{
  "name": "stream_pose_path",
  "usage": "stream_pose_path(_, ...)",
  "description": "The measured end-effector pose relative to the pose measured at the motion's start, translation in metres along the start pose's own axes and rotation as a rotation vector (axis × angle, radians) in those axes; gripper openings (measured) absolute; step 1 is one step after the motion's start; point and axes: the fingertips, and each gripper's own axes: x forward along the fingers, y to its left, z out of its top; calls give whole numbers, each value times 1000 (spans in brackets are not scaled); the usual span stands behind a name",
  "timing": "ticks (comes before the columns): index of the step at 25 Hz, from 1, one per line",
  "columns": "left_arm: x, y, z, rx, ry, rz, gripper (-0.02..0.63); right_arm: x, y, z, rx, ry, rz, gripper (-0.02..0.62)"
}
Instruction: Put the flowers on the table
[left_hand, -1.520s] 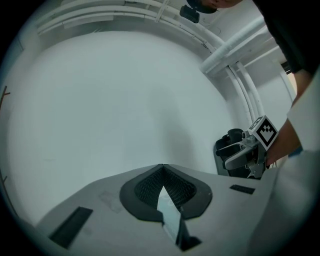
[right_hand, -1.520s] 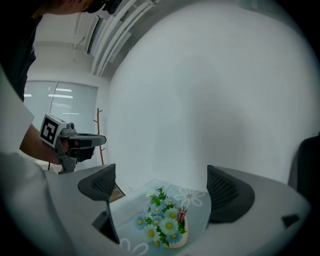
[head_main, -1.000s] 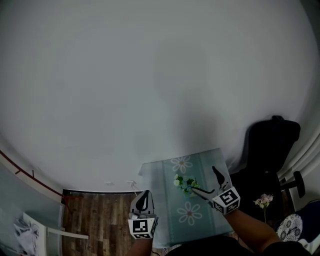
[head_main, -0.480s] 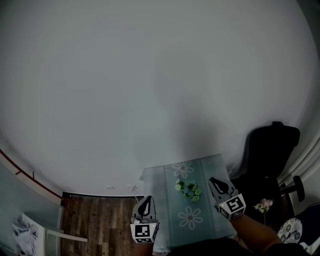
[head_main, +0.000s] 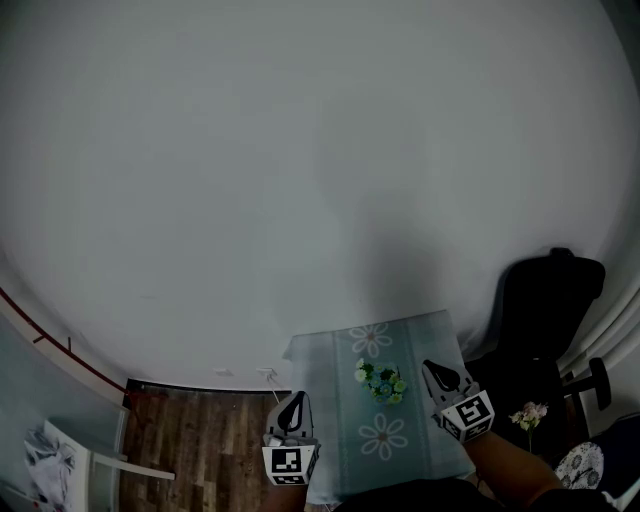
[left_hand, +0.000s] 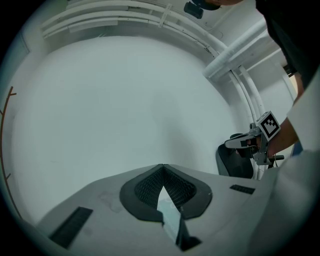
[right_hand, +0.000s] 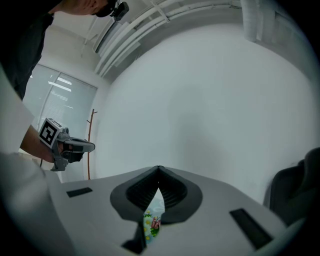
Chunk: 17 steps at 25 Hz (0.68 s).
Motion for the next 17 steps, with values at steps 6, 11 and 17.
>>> stream_pose_path(6, 4, -6, 3, -7, -5, -13, 5, -3, -2, 1, 19, -5, -6, 17)
stream_pose_path(11, 9, -8, 2, -7, -1, -23, 5, -5, -7, 0, 25, 4, -24, 17)
stream_pose_path(17, 9, -16, 0, -1, 4, -37, 5, -7, -9, -1, 27, -10, -26, 17)
